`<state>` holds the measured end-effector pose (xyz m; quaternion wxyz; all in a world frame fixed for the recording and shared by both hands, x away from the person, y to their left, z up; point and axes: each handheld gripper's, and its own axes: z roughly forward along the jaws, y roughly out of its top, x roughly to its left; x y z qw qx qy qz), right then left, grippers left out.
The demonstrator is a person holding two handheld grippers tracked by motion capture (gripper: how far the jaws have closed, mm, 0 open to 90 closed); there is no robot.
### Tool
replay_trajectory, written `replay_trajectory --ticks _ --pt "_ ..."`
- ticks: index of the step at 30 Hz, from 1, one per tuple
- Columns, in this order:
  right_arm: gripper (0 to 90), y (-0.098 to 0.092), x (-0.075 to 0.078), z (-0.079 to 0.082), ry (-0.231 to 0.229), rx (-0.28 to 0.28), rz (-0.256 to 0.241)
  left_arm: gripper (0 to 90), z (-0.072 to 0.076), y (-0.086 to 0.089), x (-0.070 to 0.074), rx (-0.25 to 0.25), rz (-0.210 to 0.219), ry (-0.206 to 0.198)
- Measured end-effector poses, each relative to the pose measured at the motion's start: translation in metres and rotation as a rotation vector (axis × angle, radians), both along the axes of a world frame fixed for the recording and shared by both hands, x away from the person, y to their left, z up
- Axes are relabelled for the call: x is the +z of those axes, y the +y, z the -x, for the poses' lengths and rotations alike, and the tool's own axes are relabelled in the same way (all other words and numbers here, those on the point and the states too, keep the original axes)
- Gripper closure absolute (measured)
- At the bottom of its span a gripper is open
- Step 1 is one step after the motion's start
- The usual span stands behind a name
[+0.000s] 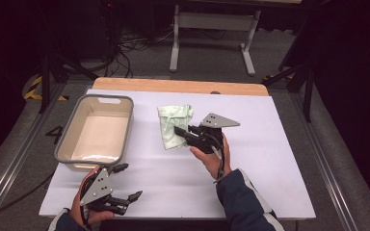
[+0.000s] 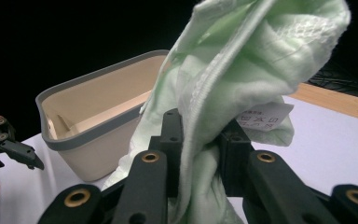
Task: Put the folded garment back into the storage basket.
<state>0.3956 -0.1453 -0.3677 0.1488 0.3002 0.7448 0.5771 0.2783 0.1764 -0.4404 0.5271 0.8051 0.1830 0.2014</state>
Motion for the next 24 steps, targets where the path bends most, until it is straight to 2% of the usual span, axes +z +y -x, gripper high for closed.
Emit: replay_trajectory --ticks 13,24 --pt "75.6 0.04 0.007 -0.009 -0.014 0.043 0.009 9.8 0.001 -0.001 -0.001 -0.009 0.002 0.007" --pt "75.5 0.086 0.013 -0.015 -0.022 0.102 0.024 10.1 0.002 -0.003 -0.002 -0.023 -0.004 0.008"
